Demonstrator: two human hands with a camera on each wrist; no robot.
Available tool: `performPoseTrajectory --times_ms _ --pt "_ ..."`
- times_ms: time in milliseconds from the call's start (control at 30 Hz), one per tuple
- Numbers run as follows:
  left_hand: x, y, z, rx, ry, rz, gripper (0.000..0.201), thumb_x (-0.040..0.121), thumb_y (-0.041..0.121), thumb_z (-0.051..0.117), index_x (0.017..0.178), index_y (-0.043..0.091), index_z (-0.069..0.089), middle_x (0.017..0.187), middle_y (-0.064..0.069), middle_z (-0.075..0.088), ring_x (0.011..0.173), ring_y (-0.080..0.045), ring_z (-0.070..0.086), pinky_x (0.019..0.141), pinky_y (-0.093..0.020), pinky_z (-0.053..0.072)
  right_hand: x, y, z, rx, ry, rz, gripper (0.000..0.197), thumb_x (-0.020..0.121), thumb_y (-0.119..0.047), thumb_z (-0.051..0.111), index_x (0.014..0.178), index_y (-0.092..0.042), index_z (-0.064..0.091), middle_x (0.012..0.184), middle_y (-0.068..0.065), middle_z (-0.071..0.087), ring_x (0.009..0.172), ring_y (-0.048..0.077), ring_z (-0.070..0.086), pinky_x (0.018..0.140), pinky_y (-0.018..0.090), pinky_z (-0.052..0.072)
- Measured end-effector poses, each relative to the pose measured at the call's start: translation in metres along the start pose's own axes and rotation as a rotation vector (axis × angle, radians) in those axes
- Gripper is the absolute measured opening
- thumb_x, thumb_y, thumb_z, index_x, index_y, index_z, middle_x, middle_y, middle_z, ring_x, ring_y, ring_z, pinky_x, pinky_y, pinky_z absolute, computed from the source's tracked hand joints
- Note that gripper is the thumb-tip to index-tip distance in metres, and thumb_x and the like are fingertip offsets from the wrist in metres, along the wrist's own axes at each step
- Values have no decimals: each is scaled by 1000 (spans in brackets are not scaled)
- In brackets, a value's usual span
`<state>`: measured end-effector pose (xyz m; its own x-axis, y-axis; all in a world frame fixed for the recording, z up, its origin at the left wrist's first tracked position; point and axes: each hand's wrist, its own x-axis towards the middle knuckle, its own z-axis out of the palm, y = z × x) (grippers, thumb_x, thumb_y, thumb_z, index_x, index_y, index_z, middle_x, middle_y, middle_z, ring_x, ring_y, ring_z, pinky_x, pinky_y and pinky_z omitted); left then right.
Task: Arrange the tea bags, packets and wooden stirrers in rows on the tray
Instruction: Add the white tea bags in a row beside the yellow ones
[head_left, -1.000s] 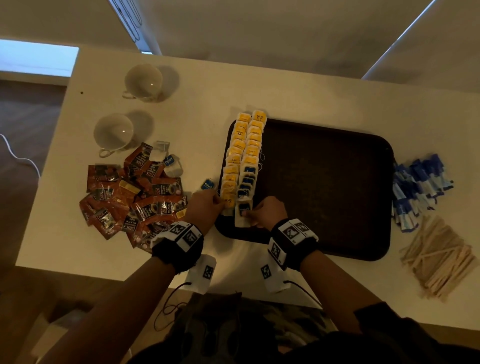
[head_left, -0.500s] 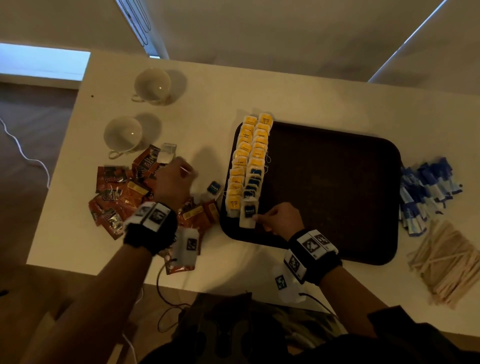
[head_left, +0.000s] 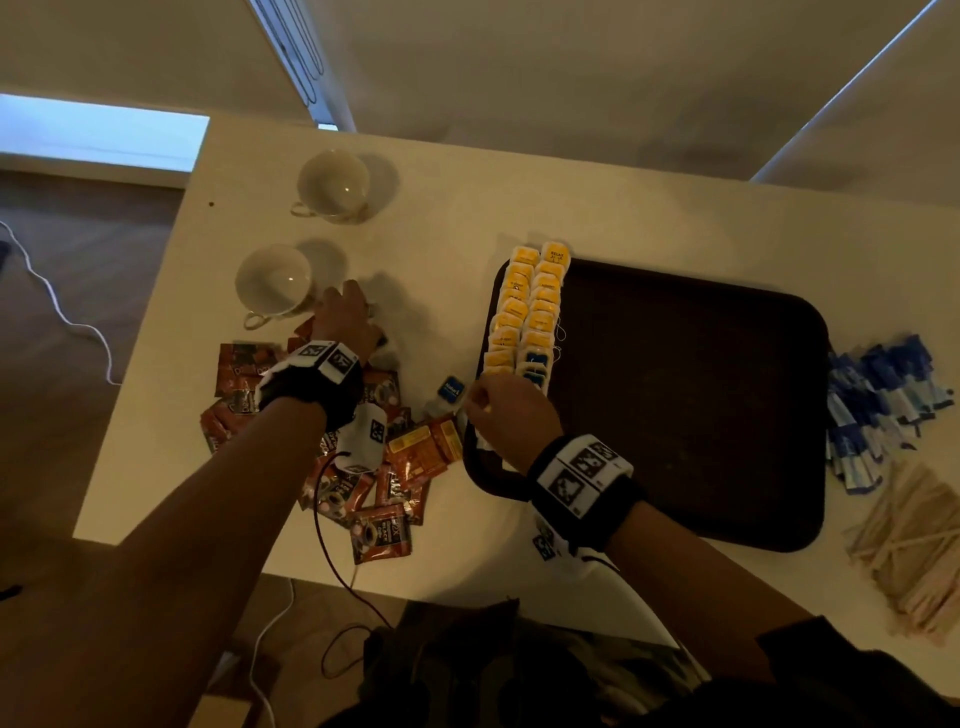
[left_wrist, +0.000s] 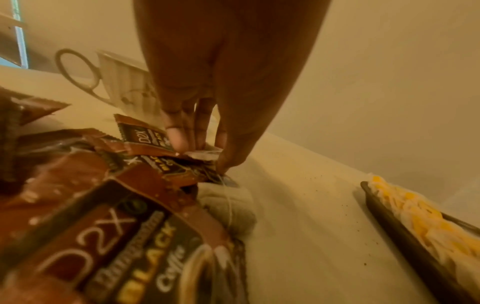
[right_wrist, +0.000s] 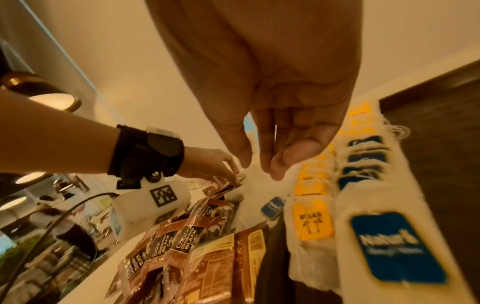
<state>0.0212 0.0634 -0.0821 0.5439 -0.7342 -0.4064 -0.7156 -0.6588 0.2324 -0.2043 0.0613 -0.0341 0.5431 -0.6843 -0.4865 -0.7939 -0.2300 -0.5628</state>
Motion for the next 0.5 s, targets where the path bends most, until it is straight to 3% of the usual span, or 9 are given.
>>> performPoseTrajectory --times_ms 133,233,333,400,500 --pt "1 -8 -7 -203 104 1 24 91 8 49 114 0 47 110 -26 56 99 -38 54 79 -42 44 20 -18 14 -292 11 -47 32 95 -31 47 119 -10 51 125 10 50 121 28 42 91 40 42" --pt "-5 -14 -19 -467 127 -16 31 88 9 51 118 12 45 95 -18 60 87 -33 59 72 -38 51 28 -24 26 -438 40 -49 34 94 -28 47 123 -10 48 133 11 44 129 31 32 99 44 34" --pt "-15 -23 -28 -639 25 54 34 89 14 57 120 16 43 80 -7 57 68 -16 56 53 -20 48 33 -26 36 -498 73 -36 29 95 -18 41 121 -8 48 131 12 46 128 33 32 101 45 29" --pt "-18 -27 -31 -658 -136 94 32 87 10 60 117 11 48 84 -6 60 71 -12 57 57 -20 47 35 -28 41 -522 61 -9 29 94 -15 39 121 -7 47 129 13 47 128 34 33 102 45 28" --pt "-14 -32 -31 -440 -311 215 21 84 9 66 105 6 64 98 -7 63 88 -15 57 74 -26 44 42 -31 45 -557 70 47 31 94 -16 41 123 -6 46 131 14 47 128 33 34 103 44 29"
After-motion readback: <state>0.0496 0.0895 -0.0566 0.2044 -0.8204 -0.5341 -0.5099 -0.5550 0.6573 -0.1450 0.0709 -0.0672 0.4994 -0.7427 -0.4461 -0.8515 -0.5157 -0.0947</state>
